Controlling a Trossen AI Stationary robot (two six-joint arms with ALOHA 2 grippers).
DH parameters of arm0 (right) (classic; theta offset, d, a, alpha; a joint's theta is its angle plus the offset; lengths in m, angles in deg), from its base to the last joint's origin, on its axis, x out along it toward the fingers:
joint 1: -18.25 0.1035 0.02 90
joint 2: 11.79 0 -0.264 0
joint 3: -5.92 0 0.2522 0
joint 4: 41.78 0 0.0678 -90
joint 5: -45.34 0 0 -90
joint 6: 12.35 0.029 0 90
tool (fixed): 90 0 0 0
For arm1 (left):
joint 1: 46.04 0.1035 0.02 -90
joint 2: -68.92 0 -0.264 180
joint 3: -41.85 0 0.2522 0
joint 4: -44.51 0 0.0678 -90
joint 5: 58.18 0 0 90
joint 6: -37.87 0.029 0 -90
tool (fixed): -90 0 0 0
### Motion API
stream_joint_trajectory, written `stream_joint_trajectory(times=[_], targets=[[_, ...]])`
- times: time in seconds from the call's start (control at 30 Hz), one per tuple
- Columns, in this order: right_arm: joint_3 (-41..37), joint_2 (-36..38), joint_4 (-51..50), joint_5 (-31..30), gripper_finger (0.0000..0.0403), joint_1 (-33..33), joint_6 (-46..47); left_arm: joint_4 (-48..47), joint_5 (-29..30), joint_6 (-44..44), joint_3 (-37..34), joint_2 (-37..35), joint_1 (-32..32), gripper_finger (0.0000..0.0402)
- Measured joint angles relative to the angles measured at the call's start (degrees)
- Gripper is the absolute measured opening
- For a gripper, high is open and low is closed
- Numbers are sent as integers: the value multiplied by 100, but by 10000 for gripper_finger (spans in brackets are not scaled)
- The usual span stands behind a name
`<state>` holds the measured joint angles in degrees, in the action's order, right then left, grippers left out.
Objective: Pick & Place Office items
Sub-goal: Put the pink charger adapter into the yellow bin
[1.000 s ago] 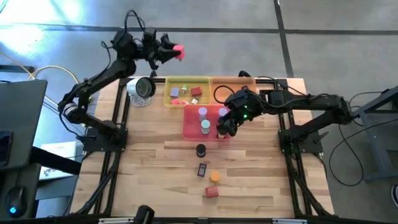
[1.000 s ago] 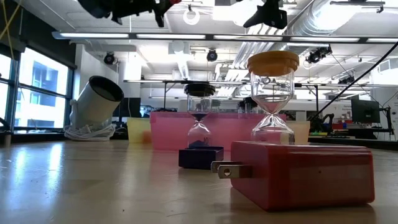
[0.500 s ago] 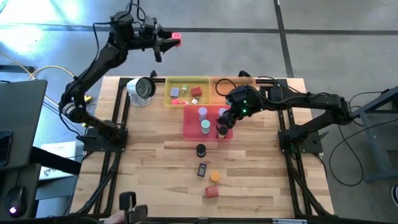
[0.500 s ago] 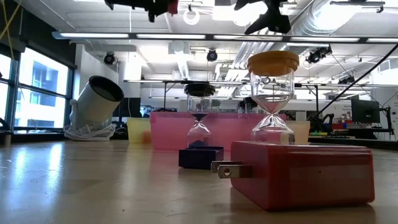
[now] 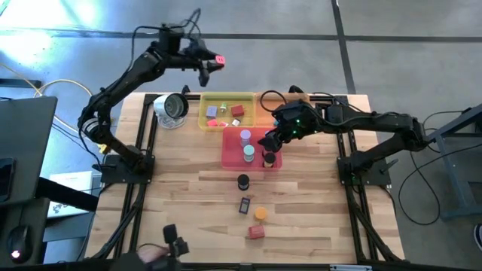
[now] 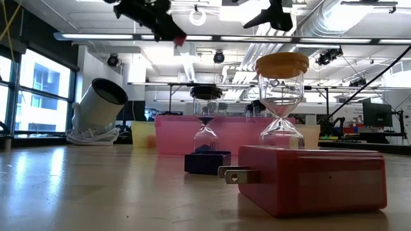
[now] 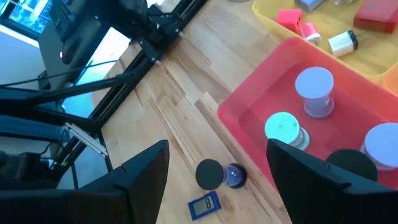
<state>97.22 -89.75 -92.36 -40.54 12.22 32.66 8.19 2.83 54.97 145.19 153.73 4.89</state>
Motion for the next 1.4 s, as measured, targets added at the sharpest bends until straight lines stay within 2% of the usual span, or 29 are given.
stream_joint_trajectory(times=[0.13, 0.4, 0.8, 1.4], targets=[[0, -2, 63, -121, 258, -3, 0, -331, 126, 291, 0, 261, -121, 156], [0, -16, 178, -264, 258, -9, -18, -1205, 844, 992, -2, 707, -471, 156], [0, -22, 191, -417, 258, -47, -175, -1682, 1141, 1154, -9, 1362, -745, 156], [0, -22, 171, -419, 258, -48, -433, -2188, 1110, 1000, -9, 2119, -802, 156]])
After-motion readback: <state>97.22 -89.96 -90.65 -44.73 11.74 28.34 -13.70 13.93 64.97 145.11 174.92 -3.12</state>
